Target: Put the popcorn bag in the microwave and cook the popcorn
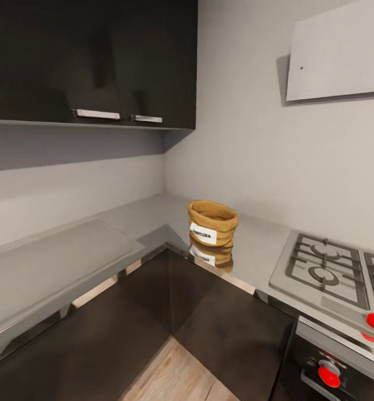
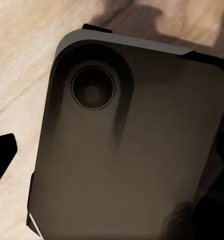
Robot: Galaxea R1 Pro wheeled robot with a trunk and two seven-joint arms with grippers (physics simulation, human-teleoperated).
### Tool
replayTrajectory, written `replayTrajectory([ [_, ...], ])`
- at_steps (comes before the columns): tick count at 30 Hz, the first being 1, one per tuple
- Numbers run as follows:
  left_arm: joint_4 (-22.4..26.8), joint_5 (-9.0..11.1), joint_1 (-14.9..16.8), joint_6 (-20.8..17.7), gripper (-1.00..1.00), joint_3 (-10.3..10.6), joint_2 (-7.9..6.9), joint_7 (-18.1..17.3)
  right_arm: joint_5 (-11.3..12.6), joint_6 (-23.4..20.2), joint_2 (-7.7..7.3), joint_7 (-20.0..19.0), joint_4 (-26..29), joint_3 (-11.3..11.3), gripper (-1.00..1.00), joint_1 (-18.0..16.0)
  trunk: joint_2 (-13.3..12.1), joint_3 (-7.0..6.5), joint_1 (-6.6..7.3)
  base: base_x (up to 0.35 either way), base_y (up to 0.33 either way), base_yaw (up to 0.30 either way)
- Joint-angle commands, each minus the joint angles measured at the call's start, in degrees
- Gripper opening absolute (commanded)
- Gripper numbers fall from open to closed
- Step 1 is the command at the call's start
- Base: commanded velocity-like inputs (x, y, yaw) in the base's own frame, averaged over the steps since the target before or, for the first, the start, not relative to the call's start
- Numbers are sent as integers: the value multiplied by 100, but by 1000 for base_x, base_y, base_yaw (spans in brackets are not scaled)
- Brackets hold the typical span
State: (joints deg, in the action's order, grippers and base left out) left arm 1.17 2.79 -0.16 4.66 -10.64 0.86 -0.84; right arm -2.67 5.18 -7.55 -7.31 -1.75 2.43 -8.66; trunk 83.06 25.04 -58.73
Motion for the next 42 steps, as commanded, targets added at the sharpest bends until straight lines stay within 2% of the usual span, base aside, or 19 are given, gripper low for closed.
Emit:
replayTrajectory([
  [1,6,29,-2,8,100,-17,2,-9,-26,36,-1,-7,-18,21,100,-8,3,5,-1,92,134,-233],
  [25,6,47,-2,17,100,-17,4,-4,-29,36,-10,-7,-18,23,100,-8,3,5,-1,8,11,-233],
  [42,6,55,-2,17,100,-20,2,13,-42,-1,-9,-7,-18,30,100,-9,3,5,-1,70,0,-7],
])
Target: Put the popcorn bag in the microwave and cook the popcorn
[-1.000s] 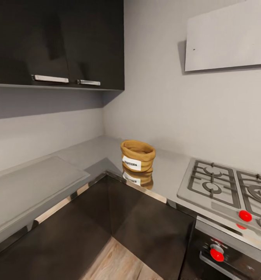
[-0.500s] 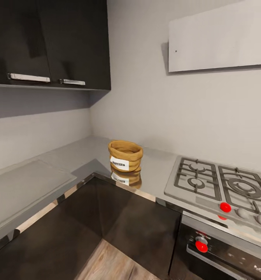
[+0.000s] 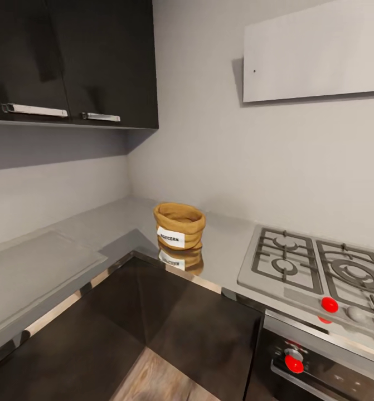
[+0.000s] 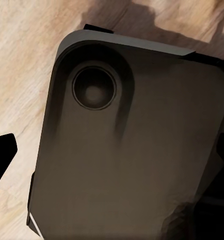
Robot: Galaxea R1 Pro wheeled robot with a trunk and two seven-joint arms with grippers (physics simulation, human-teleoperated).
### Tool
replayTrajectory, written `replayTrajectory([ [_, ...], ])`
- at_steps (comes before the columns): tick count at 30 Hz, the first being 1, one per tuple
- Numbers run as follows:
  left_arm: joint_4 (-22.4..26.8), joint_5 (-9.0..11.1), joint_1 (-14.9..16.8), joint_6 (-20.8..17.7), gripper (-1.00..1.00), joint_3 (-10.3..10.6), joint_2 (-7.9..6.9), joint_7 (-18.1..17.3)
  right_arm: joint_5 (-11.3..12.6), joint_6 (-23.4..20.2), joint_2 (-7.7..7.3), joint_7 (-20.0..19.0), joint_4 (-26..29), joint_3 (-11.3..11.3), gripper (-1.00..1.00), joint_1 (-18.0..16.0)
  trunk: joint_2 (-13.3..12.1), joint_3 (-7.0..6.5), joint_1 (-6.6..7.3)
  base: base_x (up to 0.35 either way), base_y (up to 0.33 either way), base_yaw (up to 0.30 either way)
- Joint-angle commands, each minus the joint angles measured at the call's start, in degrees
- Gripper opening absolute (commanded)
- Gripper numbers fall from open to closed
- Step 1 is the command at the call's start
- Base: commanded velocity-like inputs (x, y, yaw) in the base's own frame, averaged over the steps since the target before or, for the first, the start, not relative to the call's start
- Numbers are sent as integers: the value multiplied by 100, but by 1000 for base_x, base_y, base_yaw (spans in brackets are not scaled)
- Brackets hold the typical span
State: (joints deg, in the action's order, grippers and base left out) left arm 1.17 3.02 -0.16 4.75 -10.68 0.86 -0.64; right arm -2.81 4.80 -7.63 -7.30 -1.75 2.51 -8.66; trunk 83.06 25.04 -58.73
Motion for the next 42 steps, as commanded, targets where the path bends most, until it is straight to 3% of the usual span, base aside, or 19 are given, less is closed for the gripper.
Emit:
replayTrajectory([
  [1,6,32,-2,9,100,-15,2,-7,-29,36,-2,-8,-19,22,100,-7,3,5,0,4,0,0],
  [12,6,32,-2,17,100,-20,10,37,-27,72,-2,-8,-19,22,100,-6,3,5,0,0,0,0],
  [42,1,49,-1,-22,100,-18,14,37,-36,63,-15,-8,-19,22,100,-7,-1200,-533,659,0,0,0],
])
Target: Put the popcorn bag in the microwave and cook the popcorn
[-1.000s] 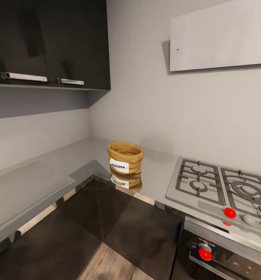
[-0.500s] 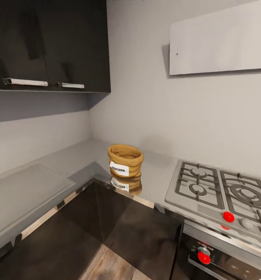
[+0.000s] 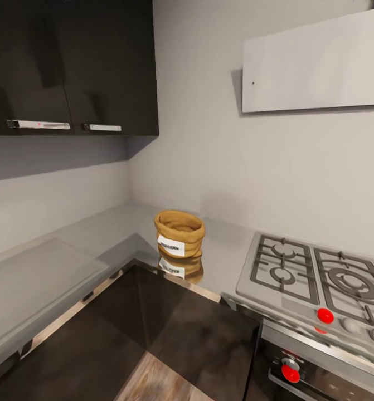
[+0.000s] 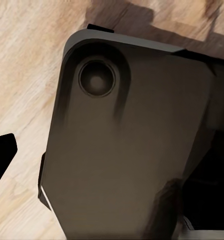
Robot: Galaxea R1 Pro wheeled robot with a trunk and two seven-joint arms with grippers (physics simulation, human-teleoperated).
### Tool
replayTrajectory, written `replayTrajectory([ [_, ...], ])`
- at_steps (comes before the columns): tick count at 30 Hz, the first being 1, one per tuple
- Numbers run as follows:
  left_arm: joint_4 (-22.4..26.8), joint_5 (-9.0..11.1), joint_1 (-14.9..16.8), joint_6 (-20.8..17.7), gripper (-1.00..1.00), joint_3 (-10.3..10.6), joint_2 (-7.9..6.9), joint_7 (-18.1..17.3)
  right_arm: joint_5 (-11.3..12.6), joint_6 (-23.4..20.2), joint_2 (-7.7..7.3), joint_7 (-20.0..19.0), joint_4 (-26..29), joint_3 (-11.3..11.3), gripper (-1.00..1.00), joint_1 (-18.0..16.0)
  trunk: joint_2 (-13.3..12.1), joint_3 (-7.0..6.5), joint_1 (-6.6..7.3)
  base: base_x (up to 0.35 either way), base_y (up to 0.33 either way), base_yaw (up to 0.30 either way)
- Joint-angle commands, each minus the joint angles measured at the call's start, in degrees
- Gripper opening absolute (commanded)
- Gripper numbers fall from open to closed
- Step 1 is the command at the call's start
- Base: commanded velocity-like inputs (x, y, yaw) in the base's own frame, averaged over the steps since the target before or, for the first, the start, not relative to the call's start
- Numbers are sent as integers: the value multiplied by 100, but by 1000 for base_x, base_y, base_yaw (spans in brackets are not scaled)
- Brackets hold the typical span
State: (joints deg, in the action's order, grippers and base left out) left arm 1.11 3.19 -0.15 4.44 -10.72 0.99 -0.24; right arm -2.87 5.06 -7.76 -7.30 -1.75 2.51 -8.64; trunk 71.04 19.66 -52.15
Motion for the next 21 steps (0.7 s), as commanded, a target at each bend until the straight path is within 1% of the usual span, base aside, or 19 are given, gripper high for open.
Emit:
replayTrajectory([
  [1,4,27,-2,12,100,-10,1,-8,-29,39,8,-8,-19,22,100,-8,-38,-13,22,0,0,0],
  [17,11,26,-2,24,100,-18,-11,-64,-21,48,29,-8,-23,30,100,-7,-680,-300,374,0,0,0],
  [21,11,19,-2,9,100,-18,-1,-58,-20,60,0,-8,-19,22,100,-9,-840,-372,462,0,0,0],
])
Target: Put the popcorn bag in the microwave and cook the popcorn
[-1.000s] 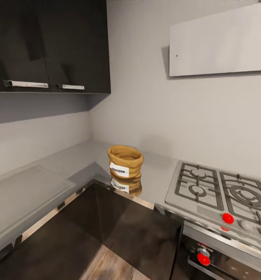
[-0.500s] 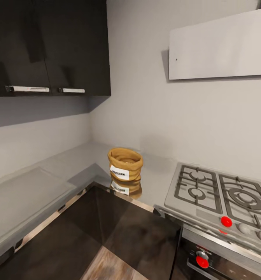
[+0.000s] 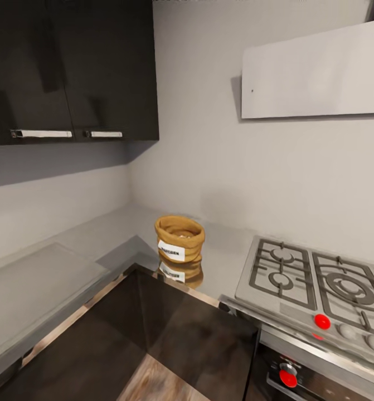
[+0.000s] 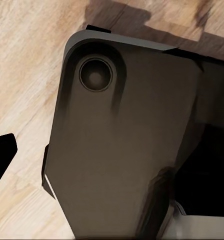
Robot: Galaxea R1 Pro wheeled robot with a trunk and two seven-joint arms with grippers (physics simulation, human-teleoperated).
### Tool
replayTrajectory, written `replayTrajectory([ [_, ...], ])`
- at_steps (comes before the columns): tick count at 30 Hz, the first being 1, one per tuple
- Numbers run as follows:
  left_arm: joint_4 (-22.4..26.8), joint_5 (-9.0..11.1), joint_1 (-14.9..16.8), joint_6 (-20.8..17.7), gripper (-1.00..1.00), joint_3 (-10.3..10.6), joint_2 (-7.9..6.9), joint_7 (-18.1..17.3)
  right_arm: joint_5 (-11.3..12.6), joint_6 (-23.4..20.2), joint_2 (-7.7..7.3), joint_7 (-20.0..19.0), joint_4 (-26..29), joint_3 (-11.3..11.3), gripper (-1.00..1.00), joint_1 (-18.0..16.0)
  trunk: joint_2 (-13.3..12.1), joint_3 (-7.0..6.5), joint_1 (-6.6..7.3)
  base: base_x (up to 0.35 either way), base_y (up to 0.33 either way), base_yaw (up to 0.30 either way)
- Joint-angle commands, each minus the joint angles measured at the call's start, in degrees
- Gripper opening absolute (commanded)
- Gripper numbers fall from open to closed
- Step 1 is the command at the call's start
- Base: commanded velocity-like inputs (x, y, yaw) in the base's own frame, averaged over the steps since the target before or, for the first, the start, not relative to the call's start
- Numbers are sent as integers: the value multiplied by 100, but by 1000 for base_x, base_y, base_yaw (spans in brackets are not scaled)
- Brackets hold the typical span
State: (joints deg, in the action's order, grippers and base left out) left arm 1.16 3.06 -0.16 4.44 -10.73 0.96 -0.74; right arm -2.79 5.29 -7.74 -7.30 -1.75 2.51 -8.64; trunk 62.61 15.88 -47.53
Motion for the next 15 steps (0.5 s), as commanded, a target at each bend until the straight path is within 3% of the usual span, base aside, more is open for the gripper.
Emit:
replayTrajectory([
  [1,7,38,-2,6,100,-17,3,6,-32,40,-5,-8,-19,24,100,-11,-37,-13,22,0,0,0],
  [5,0,50,-2,4,100,-17,1,20,-34,60,-6,-8,-18,23,100,-7,-198,-85,110,0,0,0],
  [15,-2,45,-2,47,100,-9,0,46,-29,112,10,-8,-18,21,100,-8,-198,-85,110,0,0,0],
])
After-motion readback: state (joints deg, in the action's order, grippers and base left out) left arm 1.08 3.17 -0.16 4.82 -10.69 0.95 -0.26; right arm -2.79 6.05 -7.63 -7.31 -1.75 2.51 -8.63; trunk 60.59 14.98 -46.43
